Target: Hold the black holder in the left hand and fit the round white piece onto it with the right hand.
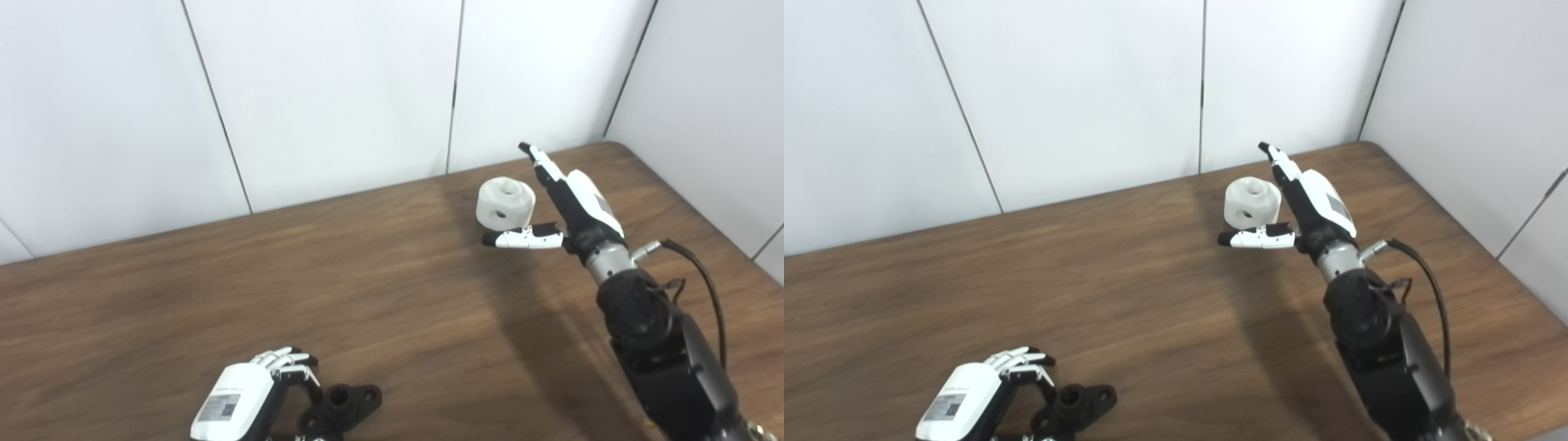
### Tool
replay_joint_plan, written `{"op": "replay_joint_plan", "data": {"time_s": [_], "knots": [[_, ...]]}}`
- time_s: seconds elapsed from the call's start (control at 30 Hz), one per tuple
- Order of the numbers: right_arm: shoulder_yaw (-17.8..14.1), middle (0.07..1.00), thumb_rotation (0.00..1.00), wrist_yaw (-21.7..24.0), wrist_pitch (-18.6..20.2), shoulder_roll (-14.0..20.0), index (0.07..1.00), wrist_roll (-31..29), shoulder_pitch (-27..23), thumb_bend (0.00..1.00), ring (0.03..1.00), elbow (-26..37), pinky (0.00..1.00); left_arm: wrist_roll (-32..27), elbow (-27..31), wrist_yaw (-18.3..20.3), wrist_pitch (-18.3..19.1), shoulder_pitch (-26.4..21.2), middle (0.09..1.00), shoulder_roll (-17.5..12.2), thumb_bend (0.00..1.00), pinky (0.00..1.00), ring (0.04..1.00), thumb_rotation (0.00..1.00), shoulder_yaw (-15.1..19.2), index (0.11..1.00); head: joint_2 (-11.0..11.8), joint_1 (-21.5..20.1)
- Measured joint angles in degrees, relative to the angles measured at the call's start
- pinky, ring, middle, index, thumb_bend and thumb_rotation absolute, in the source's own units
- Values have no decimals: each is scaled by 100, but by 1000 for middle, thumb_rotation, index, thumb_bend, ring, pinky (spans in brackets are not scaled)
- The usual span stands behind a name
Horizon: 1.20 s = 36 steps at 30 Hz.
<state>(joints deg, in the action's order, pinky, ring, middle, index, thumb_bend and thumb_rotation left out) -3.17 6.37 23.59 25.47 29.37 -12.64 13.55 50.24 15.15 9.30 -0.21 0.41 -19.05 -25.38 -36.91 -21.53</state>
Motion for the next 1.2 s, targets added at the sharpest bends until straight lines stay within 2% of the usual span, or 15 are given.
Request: {"op": "replay_joint_plan", "data": {"time_s": [0.07, 0.2, 0.5, 0.77, 1.2], "knots": [[85, 992, 376, 52, 67, 124, 946, 86, -200, 873, 1000, -247, 929, 2, -3, -6, -19, 7, 789, 1, 520, 832, 863, 48, 4, 488, 0, -9], [212, 994, 381, 62, 91, 234, 927, 200, -608, 872, 1000, -827, 988, 11, -2, -18, -25, 19, 792, 3, 520, 833, 866, 48, 20, 488, -9, -61], [279, 997, 380, 20, 178, 246, 911, 282, -991, 886, 1000, -1618, 978, 8, -1, -18, -45, 34, 795, 6, 520, 833, 869, 49, 65, 488, -9, -141], [260, 972, 356, -7, 310, 247, 866, 370, -1311, 885, 1000, -2009, 951, 5, 0, -18, -70, 44, 790, 5, 520, 823, 865, 49, 87, 488, 9, -193], [166, 934, 301, 83, 318, 248, 793, 624, -1254, 913, 1000, -2022, 951, -17, 12, 8, -72, 53, 795, 4, 520, 831, 868, 49, 112, 488, -17, -202]]}}
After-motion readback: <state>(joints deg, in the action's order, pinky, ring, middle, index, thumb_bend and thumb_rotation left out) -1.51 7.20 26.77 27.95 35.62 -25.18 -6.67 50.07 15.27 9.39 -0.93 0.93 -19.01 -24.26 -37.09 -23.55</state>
